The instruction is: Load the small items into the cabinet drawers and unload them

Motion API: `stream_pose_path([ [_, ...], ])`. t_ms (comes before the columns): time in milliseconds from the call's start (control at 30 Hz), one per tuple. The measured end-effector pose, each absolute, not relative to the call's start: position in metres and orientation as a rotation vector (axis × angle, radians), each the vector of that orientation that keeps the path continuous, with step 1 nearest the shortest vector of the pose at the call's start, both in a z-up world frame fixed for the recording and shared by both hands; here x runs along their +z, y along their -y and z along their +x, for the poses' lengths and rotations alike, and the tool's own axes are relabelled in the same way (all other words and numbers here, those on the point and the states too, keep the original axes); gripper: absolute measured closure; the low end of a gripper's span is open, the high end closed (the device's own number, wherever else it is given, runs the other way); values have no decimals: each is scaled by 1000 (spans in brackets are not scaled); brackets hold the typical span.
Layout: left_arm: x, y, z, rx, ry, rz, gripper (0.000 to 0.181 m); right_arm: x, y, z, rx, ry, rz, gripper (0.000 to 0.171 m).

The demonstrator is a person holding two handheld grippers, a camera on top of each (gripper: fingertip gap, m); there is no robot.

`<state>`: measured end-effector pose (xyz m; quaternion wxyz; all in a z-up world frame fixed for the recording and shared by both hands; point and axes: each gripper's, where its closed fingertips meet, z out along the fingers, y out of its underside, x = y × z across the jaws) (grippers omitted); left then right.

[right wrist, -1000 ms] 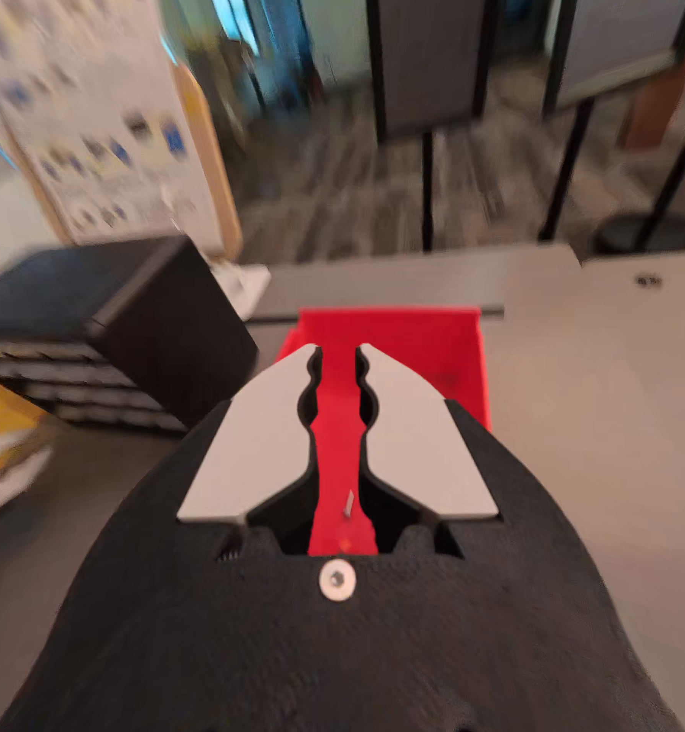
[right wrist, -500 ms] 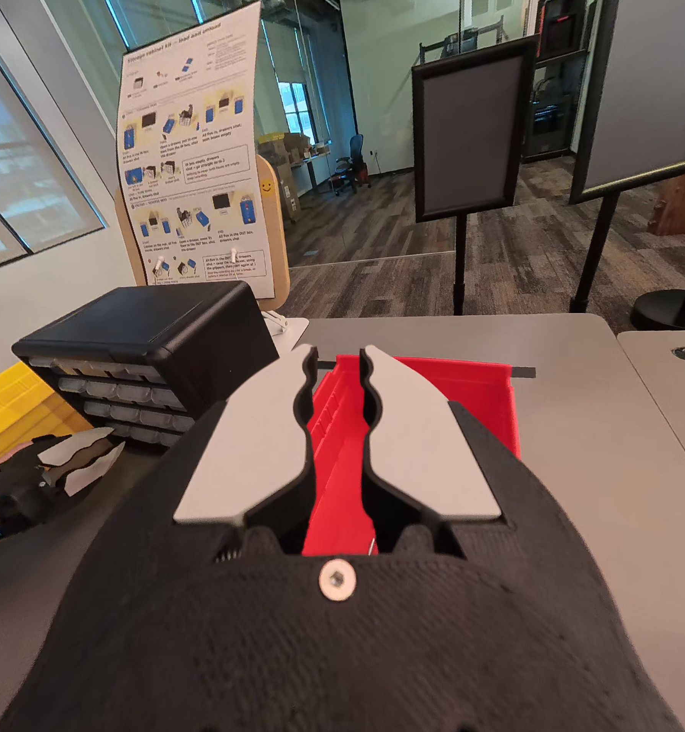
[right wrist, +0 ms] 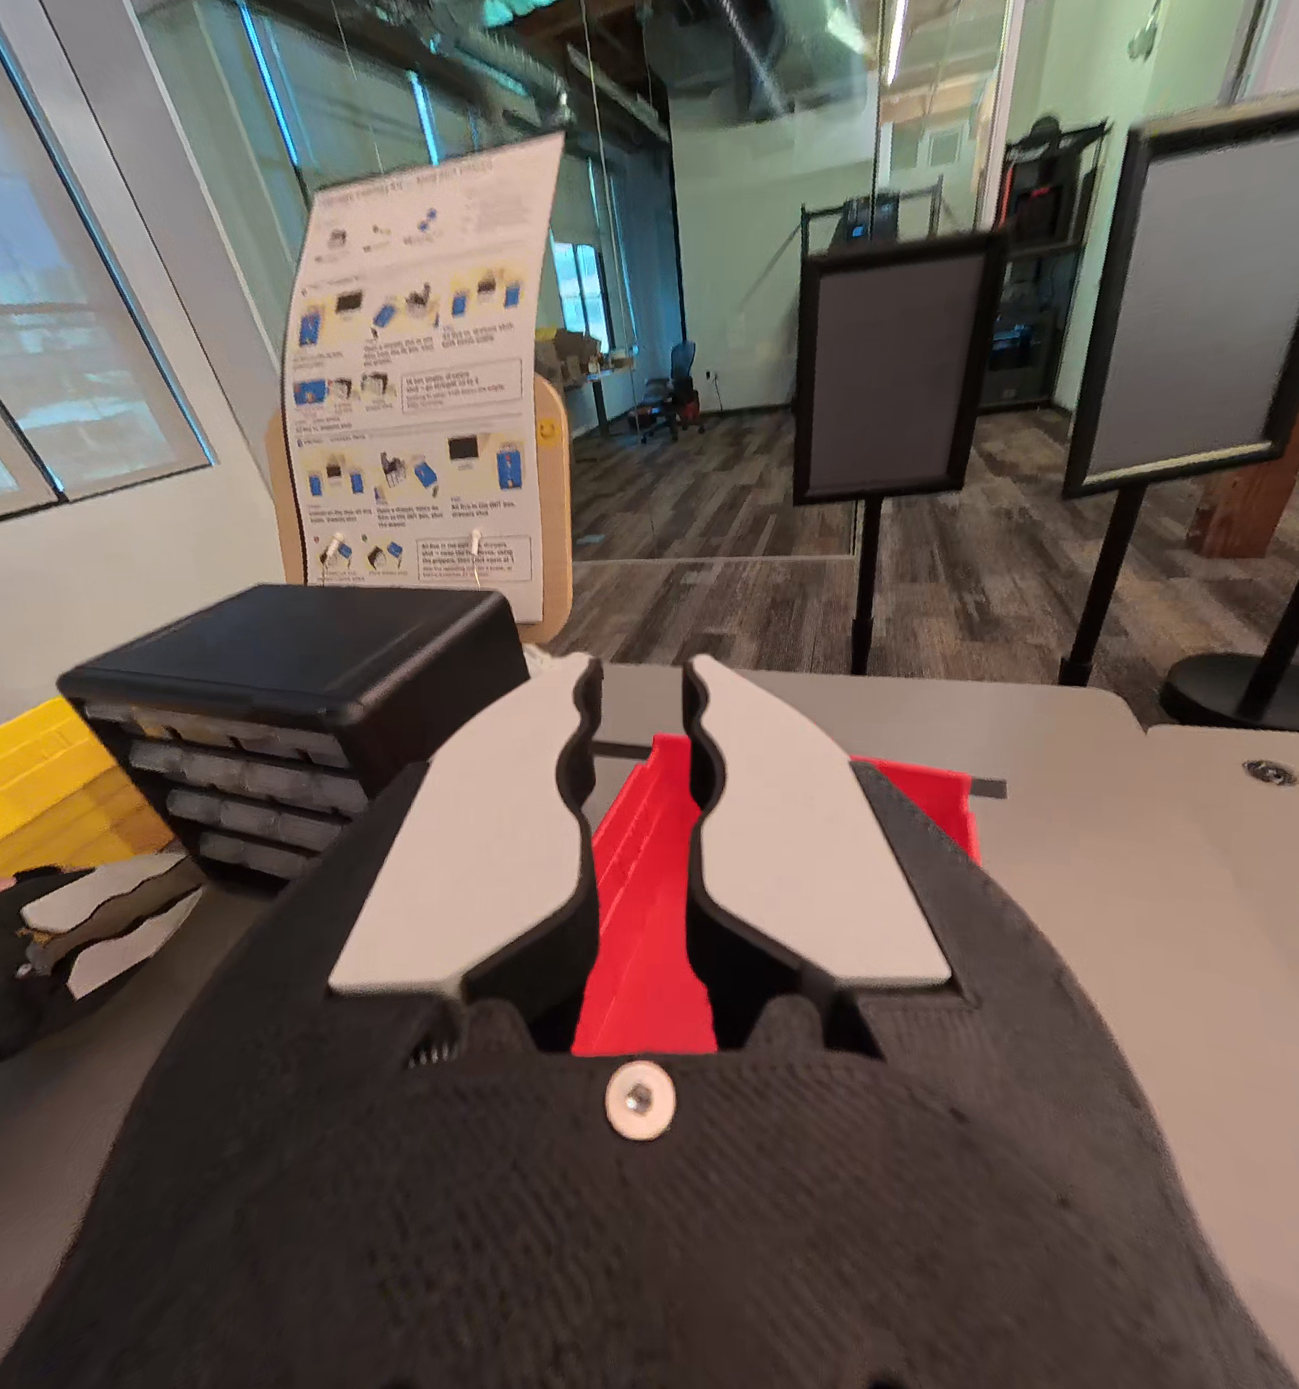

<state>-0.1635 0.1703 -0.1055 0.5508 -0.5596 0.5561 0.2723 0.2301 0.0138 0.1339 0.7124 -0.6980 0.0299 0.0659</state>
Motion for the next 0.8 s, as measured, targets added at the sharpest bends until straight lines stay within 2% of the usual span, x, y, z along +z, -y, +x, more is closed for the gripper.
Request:
stream_pose_path([
  [200,-113,-172,-175,654,-1355,-1363,161,209,38,215,27,-109,-1212,152],
  [267,-114,-174,-176,657,-1359,-1364,161,238,57,205,13,-141,-1041,170],
  [333,-113,-175,-176,659,-1358,-1362,162,244,51,211,-59,-182,-1076,171],
  [400,-113,-174,-176,651,-1359,-1365,162,230,25,229,-121,-223,-1277,168],
  [467,-116,-172,-175,646,-1372,-1368,162,210,-5,247,-123,-226,-1476,149],
  [600,-120,-172,-173,663,-1397,-1360,163,144,-46,278,-91,-222,-1780,148],
  [800,-125,-172,-175,671,-1407,-1379,162,18,-50,324,-143,-257,-2241,146],
])
